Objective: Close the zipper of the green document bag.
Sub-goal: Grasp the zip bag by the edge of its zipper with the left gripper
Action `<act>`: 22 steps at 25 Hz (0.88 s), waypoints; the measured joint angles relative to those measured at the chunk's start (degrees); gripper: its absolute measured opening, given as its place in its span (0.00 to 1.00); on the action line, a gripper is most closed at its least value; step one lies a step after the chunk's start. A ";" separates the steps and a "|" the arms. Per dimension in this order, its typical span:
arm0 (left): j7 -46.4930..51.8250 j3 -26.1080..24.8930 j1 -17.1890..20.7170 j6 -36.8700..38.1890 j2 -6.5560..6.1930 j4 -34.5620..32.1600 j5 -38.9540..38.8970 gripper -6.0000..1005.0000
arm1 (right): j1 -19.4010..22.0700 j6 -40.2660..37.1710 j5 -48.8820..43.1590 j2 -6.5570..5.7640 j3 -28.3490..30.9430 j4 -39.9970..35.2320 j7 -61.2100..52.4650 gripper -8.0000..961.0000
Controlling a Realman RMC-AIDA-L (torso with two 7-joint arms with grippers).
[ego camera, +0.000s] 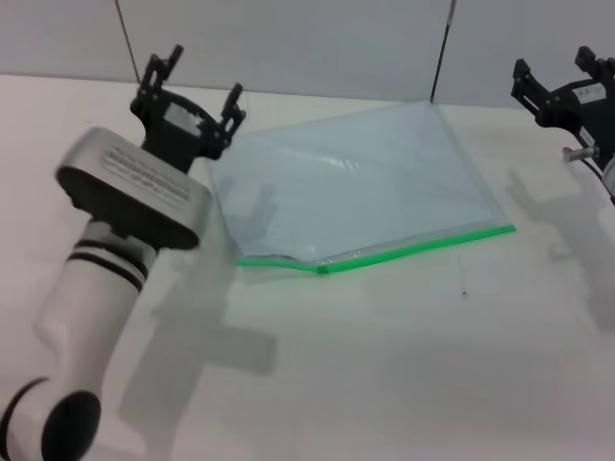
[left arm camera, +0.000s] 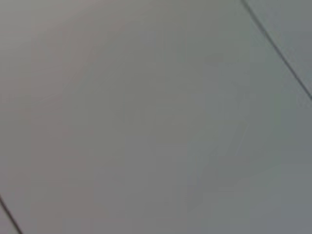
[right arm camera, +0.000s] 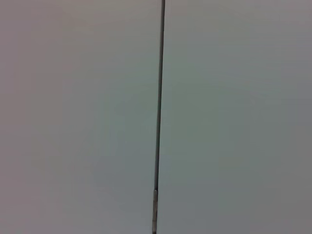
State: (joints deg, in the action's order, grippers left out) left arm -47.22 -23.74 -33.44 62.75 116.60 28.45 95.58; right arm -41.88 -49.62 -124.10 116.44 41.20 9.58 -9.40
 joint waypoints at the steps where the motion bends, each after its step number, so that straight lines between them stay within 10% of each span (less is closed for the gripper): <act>1: -3.51 -0.06 0.69 0.00 0.05 1.35 -0.13 0.79 | 0.00 0.00 0.00 -0.03 -0.02 0.00 0.00 0.90; 22: -47.20 4.80 10.07 6.90 -0.08 19.24 -17.23 0.61 | 0.13 0.15 0.11 0.00 0.38 -0.97 -0.26 0.90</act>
State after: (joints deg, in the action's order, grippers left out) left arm -94.42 -18.94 -23.37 69.65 116.52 47.69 78.35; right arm -41.75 -49.48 -123.99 116.44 41.58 8.61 -9.66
